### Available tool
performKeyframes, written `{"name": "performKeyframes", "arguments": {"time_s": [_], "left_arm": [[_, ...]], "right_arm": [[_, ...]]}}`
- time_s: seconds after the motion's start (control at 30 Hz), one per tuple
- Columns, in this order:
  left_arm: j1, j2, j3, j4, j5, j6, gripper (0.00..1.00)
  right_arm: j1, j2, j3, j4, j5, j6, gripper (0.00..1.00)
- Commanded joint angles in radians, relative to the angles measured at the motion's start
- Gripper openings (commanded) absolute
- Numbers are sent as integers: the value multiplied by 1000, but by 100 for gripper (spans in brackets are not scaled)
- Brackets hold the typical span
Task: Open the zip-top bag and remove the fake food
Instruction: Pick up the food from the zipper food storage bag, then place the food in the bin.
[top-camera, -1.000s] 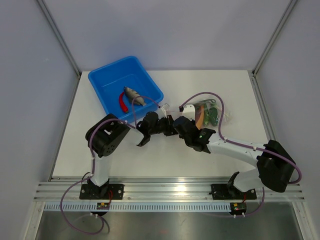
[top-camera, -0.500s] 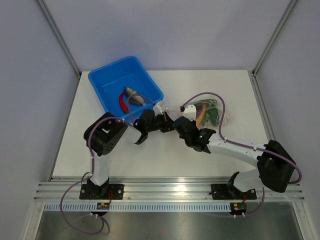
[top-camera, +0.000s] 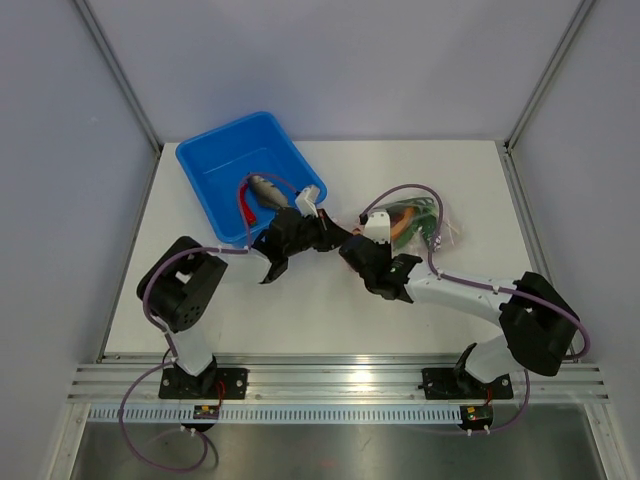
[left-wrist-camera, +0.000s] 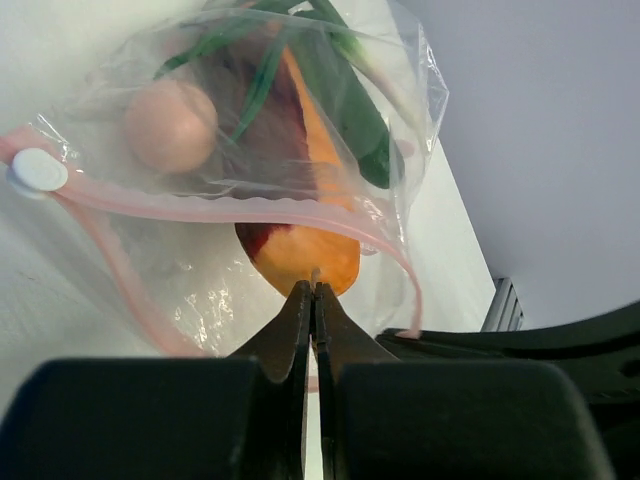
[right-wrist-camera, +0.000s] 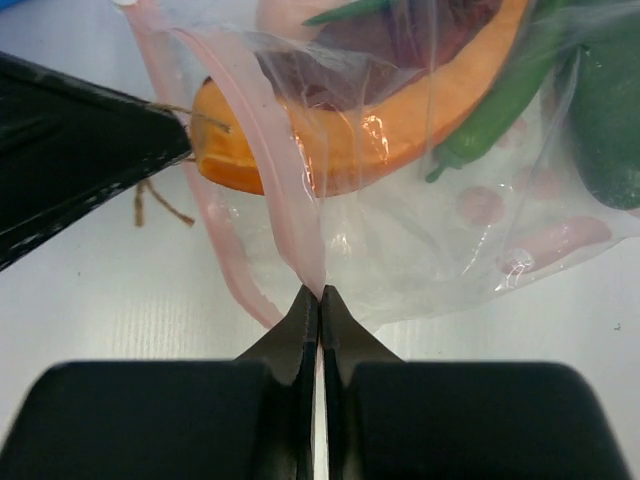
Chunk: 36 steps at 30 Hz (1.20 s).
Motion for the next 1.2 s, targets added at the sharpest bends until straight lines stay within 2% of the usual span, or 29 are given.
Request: {"name": "performKeyframes", "arguments": {"time_s": [0.0,0.3,0.5,0.7,0.9,1.17], "left_arm": [[4,-56,-33,-21,-40,51,0],[4,-145,-207,37,-33,8,0],[4,-262,-243,-36,-66,48,0],[6,-401,-198,-235,-141,127,0],[6,-594,-152,-468,-213,140,0],[6,-722,-34,-667,-174,158,0]], "right_arm": [[4,27,58,-29,85,35,0],[-31,9,42,-16,64,53,0],[-57,12,38,-13,21,56,0],[-87,-2,26,-1,-16,59,0],[-114,-23,6,14,-56,67,0],[-125,-34,-2,17,-68,69,0]]}}
